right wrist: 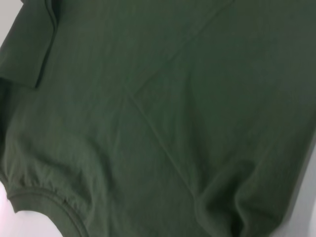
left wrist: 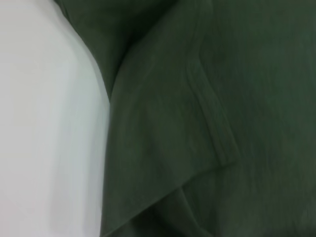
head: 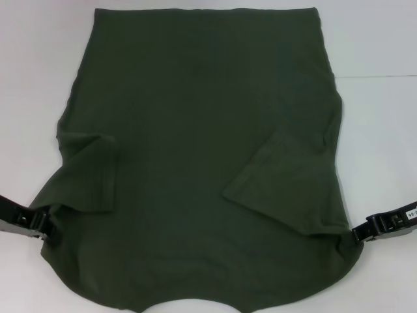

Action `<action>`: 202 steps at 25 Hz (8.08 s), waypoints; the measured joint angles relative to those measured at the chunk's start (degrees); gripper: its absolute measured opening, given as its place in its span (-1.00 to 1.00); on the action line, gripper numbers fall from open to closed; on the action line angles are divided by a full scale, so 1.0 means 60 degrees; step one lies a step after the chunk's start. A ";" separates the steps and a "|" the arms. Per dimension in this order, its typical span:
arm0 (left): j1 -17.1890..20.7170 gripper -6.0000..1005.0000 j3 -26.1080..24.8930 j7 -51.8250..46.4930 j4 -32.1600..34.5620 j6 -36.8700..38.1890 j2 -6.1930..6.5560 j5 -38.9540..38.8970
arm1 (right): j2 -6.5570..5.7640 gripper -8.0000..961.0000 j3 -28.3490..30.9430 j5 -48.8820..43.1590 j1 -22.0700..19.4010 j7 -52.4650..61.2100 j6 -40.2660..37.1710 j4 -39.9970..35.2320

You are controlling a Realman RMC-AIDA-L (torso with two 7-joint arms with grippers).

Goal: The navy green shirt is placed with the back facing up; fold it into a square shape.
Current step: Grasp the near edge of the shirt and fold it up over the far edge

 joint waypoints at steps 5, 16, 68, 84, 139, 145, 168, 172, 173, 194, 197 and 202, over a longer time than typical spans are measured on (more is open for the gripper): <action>-0.0010 -0.94 0.0001 0.0014 0.0000 0.0000 0.0011 0.0000 | -0.0025 -0.79 -0.0058 -0.0005 0.0015 0.0099 0.0018 0.0000; -0.0025 -0.94 0.0000 0.0020 0.0000 0.0000 0.0009 0.0000 | -0.0044 -0.26 -0.0058 -0.0005 0.0031 0.0109 -0.0011 0.0001; 0.0089 -0.94 -0.0402 0.1647 0.0001 0.0638 0.0089 -0.0030 | -0.0374 -0.93 0.0027 0.0033 -0.0217 -0.0954 -0.0661 -0.0014; 0.0402 -0.94 -0.1113 0.3269 0.0462 0.2554 0.0292 0.0034 | -0.0759 -0.93 0.0704 0.0011 -0.0936 -0.2282 -0.1777 -0.0170; -0.0153 -0.94 -0.2510 0.3128 -0.1244 -0.3155 0.0422 -0.3733 | 0.0139 -0.93 0.4247 0.2771 -0.0646 -0.3356 0.1763 -0.0130; -0.0272 -0.94 -0.2281 0.3234 -0.1456 -0.4209 0.0184 -0.4061 | 0.0464 -0.93 0.4236 0.3233 -0.0446 -0.3733 0.2809 -0.0129; -0.0591 -0.94 -0.2168 0.5036 -0.2284 -0.7139 -0.0649 -0.5914 | 0.1373 -0.92 0.4136 0.5035 0.0281 -0.5915 0.6158 0.0708; -0.0743 -0.94 -0.2166 0.5399 -0.2461 -0.7656 -0.0784 -0.6042 | 0.1464 -0.92 0.4129 0.5505 0.0361 -0.6498 0.6577 0.0986; -0.0778 -0.94 -0.2164 0.5489 -0.2499 -0.7757 -0.0811 -0.6108 | 0.1484 -0.92 0.4129 0.5603 0.0378 -0.6600 0.6690 0.1022; -0.1134 -0.93 -0.2138 0.6566 -0.3130 -0.9428 -0.1058 -0.6490 | 0.1720 -0.92 0.4105 0.6474 0.0630 -0.7991 0.7913 0.1394; -0.1157 -0.93 -0.2139 0.6615 -0.3211 -0.9622 -0.1059 -0.6490 | 0.1725 -0.92 0.4105 0.6519 0.0635 -0.8053 0.7966 0.1404; -0.1227 -0.92 -0.2138 0.6677 -0.3306 -0.9691 -0.1073 -0.6490 | 0.1737 -0.91 0.4103 0.6531 0.0716 -0.8311 0.8053 0.1448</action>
